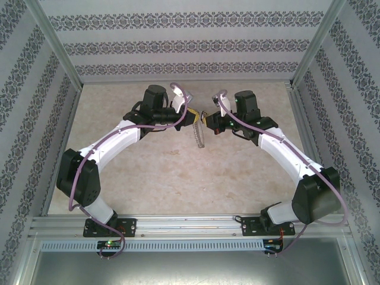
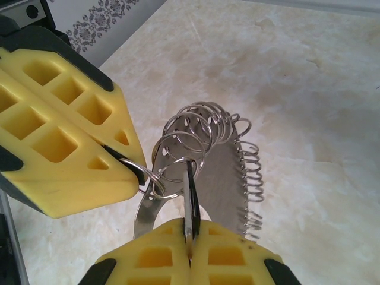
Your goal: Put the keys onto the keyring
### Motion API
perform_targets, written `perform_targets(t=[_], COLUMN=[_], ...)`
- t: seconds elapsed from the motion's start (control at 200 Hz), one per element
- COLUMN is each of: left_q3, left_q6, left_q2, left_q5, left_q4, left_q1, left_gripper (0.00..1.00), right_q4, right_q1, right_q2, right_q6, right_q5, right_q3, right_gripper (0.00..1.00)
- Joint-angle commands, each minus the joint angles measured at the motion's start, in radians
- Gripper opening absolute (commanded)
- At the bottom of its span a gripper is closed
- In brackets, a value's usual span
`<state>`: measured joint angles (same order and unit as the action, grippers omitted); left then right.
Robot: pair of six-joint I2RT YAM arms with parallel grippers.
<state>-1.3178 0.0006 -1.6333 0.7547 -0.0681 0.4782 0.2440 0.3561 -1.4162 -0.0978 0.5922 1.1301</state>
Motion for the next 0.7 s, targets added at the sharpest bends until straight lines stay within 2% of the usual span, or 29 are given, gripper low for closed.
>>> perform_targets(t=[0.0,0.285,0.695], left_q3=[-0.026,-0.025,-0.008], left_q6=[0.013,0.016,0.012], left_q2=[0.038,0.038,0.048], left_q5=[0.028,0.027,0.028], left_q4=[0.009,0.005,0.019], left_q1=[0.012,0.012,0.012], left_gripper=[0.0,0.0,0.0], right_q4=[-0.018,-0.012,0.006], right_q1=[0.012,0.036,-0.006], right_q2=[0.005,-0.017,0.031], right_q6=[0.002,0.011,0.007], right_q5=[-0.02,-0.038,-0.044], right_q3=[0.016,0.025,0.023], right_gripper=[0.0,0.0,0.0])
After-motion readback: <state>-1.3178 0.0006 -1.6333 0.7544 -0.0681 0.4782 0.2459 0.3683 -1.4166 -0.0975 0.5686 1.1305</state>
